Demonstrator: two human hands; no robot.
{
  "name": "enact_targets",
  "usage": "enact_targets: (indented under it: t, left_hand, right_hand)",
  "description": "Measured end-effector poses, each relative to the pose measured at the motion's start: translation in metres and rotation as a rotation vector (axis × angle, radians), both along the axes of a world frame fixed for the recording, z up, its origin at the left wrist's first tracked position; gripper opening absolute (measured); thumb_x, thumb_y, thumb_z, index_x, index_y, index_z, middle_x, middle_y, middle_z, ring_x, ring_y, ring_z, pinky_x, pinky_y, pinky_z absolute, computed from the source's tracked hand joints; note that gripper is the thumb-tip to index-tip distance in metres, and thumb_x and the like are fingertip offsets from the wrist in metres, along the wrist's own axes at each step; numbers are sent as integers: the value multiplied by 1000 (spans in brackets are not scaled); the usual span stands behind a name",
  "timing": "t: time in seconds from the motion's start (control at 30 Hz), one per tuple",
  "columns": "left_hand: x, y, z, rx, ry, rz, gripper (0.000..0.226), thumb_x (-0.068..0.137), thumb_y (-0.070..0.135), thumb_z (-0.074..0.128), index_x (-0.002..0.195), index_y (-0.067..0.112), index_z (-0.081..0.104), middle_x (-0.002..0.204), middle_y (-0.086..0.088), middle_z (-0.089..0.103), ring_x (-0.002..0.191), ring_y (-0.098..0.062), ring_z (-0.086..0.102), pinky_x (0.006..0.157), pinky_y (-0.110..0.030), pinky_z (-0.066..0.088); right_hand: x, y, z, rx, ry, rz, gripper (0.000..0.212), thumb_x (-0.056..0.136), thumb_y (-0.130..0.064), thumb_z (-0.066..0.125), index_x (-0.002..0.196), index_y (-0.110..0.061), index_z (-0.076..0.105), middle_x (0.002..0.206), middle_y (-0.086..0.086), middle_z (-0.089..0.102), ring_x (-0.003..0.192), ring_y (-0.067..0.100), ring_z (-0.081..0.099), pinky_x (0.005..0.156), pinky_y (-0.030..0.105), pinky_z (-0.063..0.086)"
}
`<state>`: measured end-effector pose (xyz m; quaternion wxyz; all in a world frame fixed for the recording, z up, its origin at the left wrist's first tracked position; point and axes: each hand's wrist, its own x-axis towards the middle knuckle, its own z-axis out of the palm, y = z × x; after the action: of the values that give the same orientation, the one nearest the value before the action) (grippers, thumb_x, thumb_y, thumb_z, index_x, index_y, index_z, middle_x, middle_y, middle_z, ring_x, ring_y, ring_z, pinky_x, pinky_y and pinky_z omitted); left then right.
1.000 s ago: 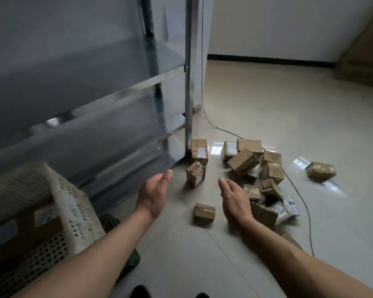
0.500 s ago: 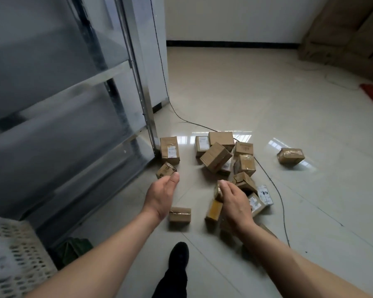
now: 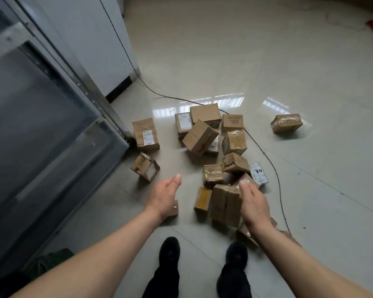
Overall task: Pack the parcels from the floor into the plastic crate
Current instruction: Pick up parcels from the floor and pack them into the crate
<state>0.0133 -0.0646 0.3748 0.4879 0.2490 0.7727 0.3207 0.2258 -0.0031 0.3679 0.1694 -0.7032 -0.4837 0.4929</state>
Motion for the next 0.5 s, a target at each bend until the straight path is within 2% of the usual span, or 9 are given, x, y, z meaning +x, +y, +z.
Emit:
enact_targets:
  t: [0.1,0.2,0.3,0.33,0.43,0.5]
  left_hand:
    - [28,29,-44,-64,7,-31,50,97,52,45,96,9,70,101,-14,67,100,-32,59,95,-43,47]
    - [56,56,-97,-131,-37,-22,39,99,49,43,79,21,61,94,-8,63,97,-28,58,92,-42,45]
    - [85,78,-156,-179,-58,-44,35,100,48,41,78,27,58,95,0,62,102,-25,57,95,-41,44]
    - [93,83,-176,-201,-74,-37,34,99,49,41,80,27,59,97,2,61,104,-24,57,97,-42,45]
    - [114,95,-238,-258,-93,-47,33,100,49,39,94,26,61,103,3,60,104,-20,55,99,-42,45]
    - [126,101,-273,-292,-121,-45,29,102,47,38,86,29,54,92,8,56,88,-10,52,90,-36,44]
  right_hand:
    - [25,26,-50,-45,-48,22,33,103,-44,41,104,-22,65,96,1,64,82,7,54,65,28,37]
    - [44,52,-104,-70,-73,18,35,102,-44,42,114,-21,65,99,0,62,84,6,53,69,31,37]
    - [65,71,-161,-92,-83,28,39,102,-45,43,120,-20,65,105,0,64,86,4,53,66,27,37]
    - [72,75,-182,-100,-88,30,40,101,-46,43,122,-19,65,110,1,64,89,8,56,67,27,38]
    - [93,82,-246,-123,-119,21,46,99,-50,44,131,-21,60,127,2,63,109,19,55,84,35,40]
    - [105,82,-285,-162,-128,-13,50,98,-53,44,137,-23,56,134,1,59,119,21,52,96,40,42]
